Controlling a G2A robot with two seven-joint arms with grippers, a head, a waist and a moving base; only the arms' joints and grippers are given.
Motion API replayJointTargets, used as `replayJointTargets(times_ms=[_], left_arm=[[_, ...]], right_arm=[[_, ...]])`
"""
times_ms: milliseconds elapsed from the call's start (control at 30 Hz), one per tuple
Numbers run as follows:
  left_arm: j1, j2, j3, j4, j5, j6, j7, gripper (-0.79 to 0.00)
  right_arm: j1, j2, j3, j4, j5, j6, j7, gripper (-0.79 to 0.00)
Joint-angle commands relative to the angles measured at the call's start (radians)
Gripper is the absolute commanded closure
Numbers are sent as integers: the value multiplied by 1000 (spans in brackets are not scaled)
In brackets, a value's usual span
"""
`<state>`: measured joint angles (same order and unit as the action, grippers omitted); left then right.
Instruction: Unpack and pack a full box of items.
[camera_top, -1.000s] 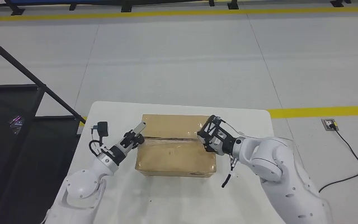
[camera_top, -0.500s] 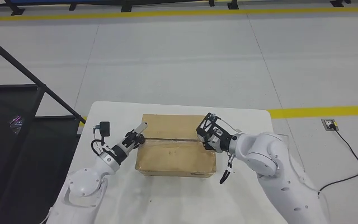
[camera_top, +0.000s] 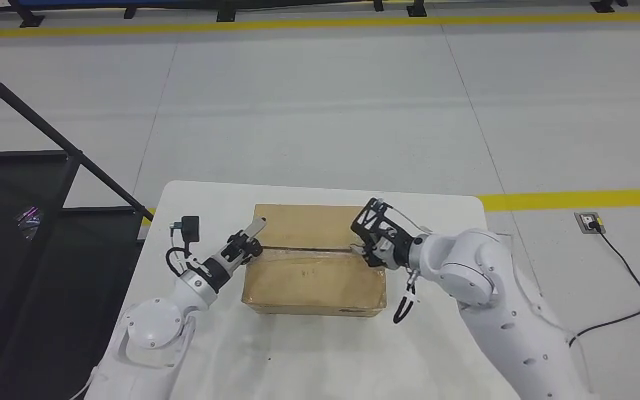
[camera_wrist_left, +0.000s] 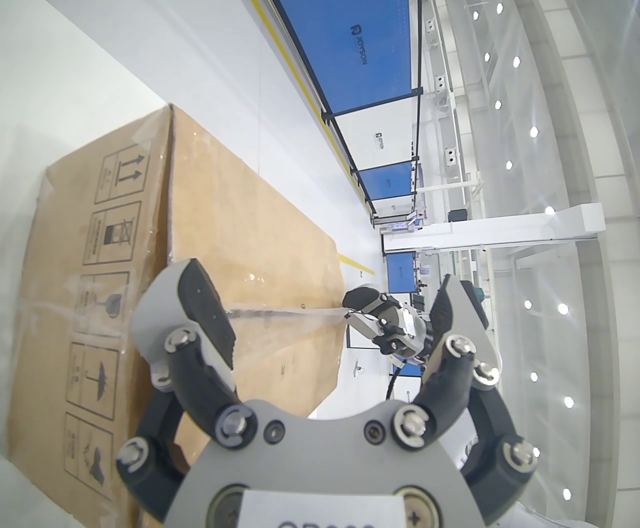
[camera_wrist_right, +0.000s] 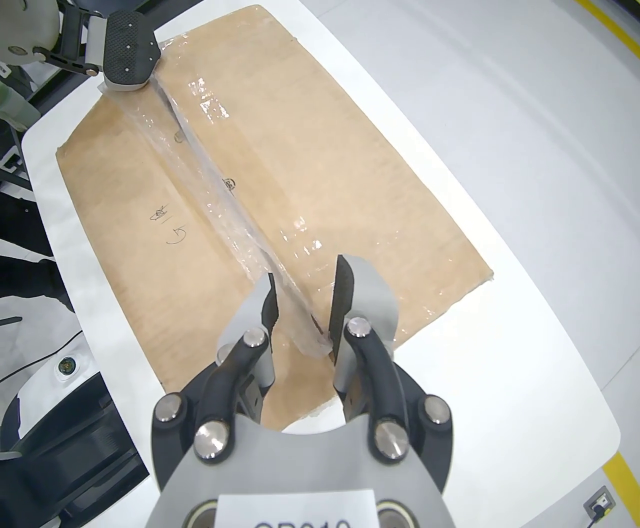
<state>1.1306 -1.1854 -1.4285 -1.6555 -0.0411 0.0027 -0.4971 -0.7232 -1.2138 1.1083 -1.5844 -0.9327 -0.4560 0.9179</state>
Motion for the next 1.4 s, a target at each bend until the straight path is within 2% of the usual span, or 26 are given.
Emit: replayJointTargets(times_ms=[0,133,200,233,267,367,467,900,1133,1367], left_arm=[[-1,0,2,0,1,0,0,-785],[-3,0,5,0,1,1,2,-785],[-3,0,7,0,1,1,4,-785],[-4,0,8,0,1,2,4,-785],[-4,0,9,1,1,2,5,-785],[-5,0,14,2,2,2,6,-785],[-7,0,17,4,1,2,7,-785],[-3,0,20,3,-3,-6,10,-785],[5,2,10,-1,-11,-12,10,-785],[6,3,10,-2,-14,-14,6,-785]], right_arm=[[-5,1,10,-9,-6,14,-26,-283],[-53,7,48,-81,-33,69,-139,-317],[-84,8,58,-117,7,44,-187,-259],[-92,9,59,-123,33,20,-196,-160],[-92,9,51,-119,55,-7,-182,0],[-53,2,-8,-90,92,-39,-121,0],[5,-14,-83,-30,113,-27,-91,0],[239,-113,-330,301,248,80,-107,0],[304,-149,-370,437,324,80,-91,0],[293,-136,-318,434,354,51,-69,0]])
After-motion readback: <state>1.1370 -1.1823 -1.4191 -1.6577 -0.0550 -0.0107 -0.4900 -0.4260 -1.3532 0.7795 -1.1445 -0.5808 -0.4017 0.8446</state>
